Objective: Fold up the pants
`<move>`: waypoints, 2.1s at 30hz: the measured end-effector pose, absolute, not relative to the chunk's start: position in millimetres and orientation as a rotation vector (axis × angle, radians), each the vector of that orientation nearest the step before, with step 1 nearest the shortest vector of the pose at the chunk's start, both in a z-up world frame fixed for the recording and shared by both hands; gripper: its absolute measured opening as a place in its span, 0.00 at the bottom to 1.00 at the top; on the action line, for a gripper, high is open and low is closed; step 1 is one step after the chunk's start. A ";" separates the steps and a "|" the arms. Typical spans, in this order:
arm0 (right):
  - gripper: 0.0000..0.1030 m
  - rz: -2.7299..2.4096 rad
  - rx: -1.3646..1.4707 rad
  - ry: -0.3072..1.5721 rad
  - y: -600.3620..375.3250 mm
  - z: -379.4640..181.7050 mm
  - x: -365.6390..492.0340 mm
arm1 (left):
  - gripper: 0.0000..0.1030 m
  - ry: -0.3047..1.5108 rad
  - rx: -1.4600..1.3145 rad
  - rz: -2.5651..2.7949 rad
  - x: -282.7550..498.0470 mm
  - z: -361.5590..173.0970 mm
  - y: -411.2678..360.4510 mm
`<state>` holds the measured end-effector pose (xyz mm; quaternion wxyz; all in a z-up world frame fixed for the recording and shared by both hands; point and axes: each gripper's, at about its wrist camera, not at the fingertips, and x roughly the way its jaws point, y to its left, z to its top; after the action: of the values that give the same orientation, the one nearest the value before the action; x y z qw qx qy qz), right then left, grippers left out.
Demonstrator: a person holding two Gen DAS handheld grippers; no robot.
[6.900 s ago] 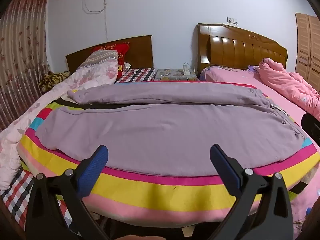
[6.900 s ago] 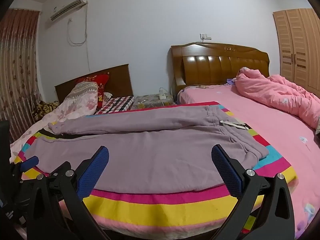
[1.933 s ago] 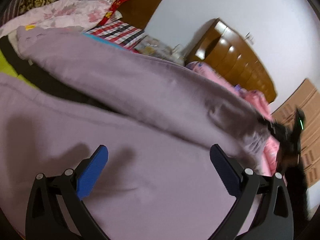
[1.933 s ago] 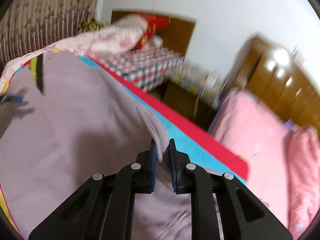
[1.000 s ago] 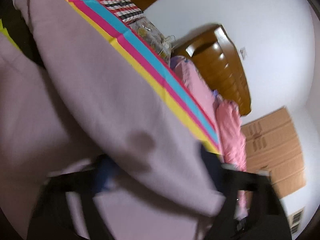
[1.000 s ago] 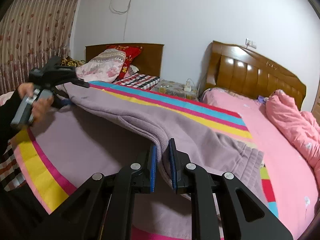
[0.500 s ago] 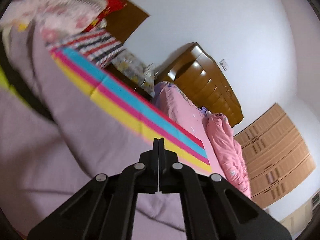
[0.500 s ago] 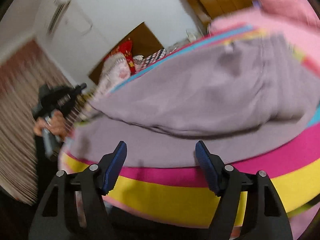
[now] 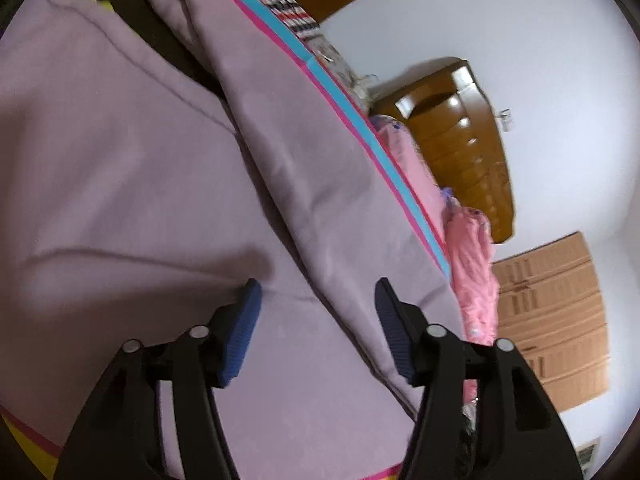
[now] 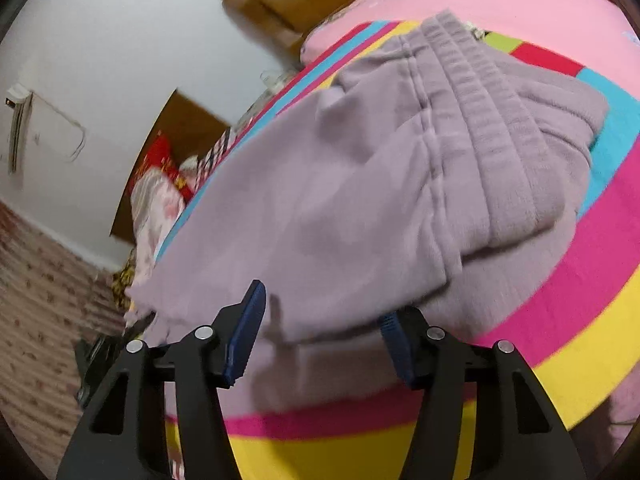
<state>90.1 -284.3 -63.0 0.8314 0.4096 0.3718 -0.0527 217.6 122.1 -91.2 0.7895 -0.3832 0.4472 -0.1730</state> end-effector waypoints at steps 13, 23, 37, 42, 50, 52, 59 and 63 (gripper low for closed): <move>0.12 -0.013 0.832 0.532 -310.9 -2.2 102.2 | 0.76 0.933 -0.865 -0.384 265.5 -94.2 95.6; 0.25 -0.026 1.018 0.769 -314.4 -91.4 75.4 | 0.04 0.802 -0.718 -0.386 262.6 -42.7 91.5; 0.14 -0.101 0.720 0.547 -345.9 -29.4 95.1 | 0.04 0.703 -0.549 -0.380 229.9 4.5 89.7; 0.14 0.031 0.565 0.486 -378.3 15.6 96.7 | 0.05 0.529 -0.323 -0.395 146.7 42.8 71.8; 0.14 -0.032 0.839 0.674 -411.1 -104.0 67.8 | 0.08 0.879 -0.234 -0.337 143.9 -84.9 50.2; 0.15 -0.033 0.867 0.664 -413.4 -106.6 65.0 | 0.10 0.880 -0.208 -0.337 145.6 -80.8 47.0; 0.24 -0.026 0.921 0.648 -409.7 -110.4 75.9 | 0.55 0.866 -0.349 -0.325 145.5 -79.5 71.4; 0.45 0.012 0.946 0.611 -405.8 -105.4 70.2 | 0.54 0.874 -0.472 -0.303 156.4 -76.0 96.5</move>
<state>70.2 -405.8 -105.4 0.8456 0.4483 0.2897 0.0057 156.4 96.5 -76.0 0.8682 -0.2253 0.4178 -0.1447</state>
